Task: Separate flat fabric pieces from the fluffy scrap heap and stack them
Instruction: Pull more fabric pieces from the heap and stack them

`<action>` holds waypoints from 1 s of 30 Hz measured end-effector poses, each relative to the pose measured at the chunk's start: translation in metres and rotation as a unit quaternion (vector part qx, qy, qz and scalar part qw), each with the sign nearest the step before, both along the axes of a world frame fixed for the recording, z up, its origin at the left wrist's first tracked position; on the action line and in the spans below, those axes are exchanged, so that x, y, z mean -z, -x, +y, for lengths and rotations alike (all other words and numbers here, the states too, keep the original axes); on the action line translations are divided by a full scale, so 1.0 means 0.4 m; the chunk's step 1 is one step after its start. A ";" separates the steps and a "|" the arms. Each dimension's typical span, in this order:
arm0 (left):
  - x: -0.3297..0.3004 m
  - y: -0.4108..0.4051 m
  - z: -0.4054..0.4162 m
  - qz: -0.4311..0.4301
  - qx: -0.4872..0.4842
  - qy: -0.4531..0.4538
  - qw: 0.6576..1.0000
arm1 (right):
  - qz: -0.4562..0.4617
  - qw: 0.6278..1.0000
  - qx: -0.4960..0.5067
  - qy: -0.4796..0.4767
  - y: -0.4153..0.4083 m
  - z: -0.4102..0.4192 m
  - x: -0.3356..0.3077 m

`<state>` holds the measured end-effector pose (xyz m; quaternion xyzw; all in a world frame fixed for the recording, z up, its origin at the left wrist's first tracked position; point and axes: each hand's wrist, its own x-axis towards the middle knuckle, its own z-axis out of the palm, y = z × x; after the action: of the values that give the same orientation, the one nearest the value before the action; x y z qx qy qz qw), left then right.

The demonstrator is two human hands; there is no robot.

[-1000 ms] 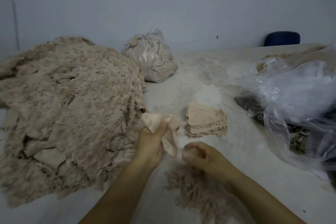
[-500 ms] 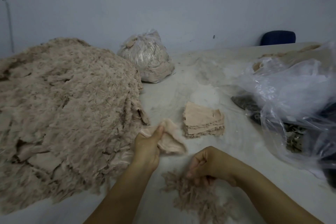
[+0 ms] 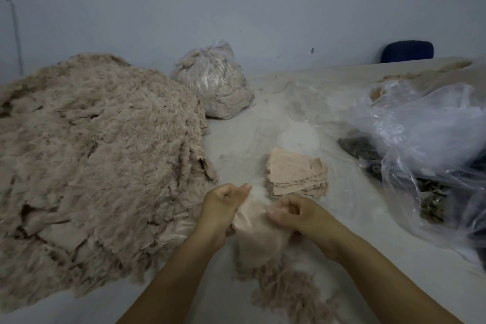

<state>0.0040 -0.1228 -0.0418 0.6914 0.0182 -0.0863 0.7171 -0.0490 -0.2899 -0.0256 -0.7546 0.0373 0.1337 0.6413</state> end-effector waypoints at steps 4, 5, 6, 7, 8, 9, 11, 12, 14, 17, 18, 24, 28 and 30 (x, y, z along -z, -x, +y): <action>-0.015 0.001 -0.031 -0.059 0.076 -0.030 0.995 | -0.042 0.999 -0.027 -0.009 -0.021 0.022 -0.001; -0.017 -0.005 -0.034 -0.069 0.017 -0.008 0.997 | -0.050 0.998 -0.011 -0.021 -0.024 0.027 -0.001; -0.015 -0.013 -0.032 -0.066 -0.042 0.023 0.997 | -0.061 0.997 0.020 -0.042 -0.028 0.029 0.000; -0.011 -0.020 -0.026 -0.038 -0.068 0.054 0.995 | -0.066 0.993 0.054 -0.077 -0.033 0.030 0.000; -0.008 -0.024 -0.021 0.008 -0.040 0.075 0.996 | -0.066 0.987 0.081 -0.124 -0.038 0.029 -0.001; -0.002 -0.023 -0.016 0.043 0.027 0.076 0.996 | -0.062 0.979 0.097 -0.169 -0.042 0.028 -0.005; 0.007 -0.007 -0.011 0.076 0.144 0.070 0.984 | -0.056 0.968 0.125 -0.212 -0.054 0.023 -0.009; 0.009 -0.009 -0.012 0.084 0.159 0.082 0.980 | -0.059 0.966 0.144 -0.206 -0.063 0.019 -0.008; 0.004 -0.028 -0.022 0.097 0.134 0.112 0.980 | -0.079 0.965 0.191 -0.164 -0.082 0.006 -0.002; -0.023 -0.081 -0.054 0.084 0.055 0.120 0.988 | -0.129 0.951 0.239 -0.149 -0.112 -0.025 0.001; -0.039 -0.102 -0.068 0.072 0.021 0.132 0.988 | -0.150 0.945 0.251 -0.144 -0.123 -0.037 0.001; -0.057 -0.193 -0.136 0.018 -0.002 0.064 0.998 | -0.161 0.925 0.343 -0.035 -0.188 -0.105 0.034; 0.006 -0.183 -0.136 0.003 0.003 -0.047 0.999 | -0.133 0.914 0.358 0.134 -0.177 -0.121 0.079; 0.027 -0.169 -0.122 -0.065 0.031 -0.119 0.990 | -0.185 0.891 0.355 0.215 -0.161 -0.118 0.089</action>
<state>0.0715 -0.1718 -0.0527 0.7759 -0.0395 -0.0606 0.6267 0.0155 -0.3370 -0.0611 -0.8215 0.2113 -0.2563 0.4635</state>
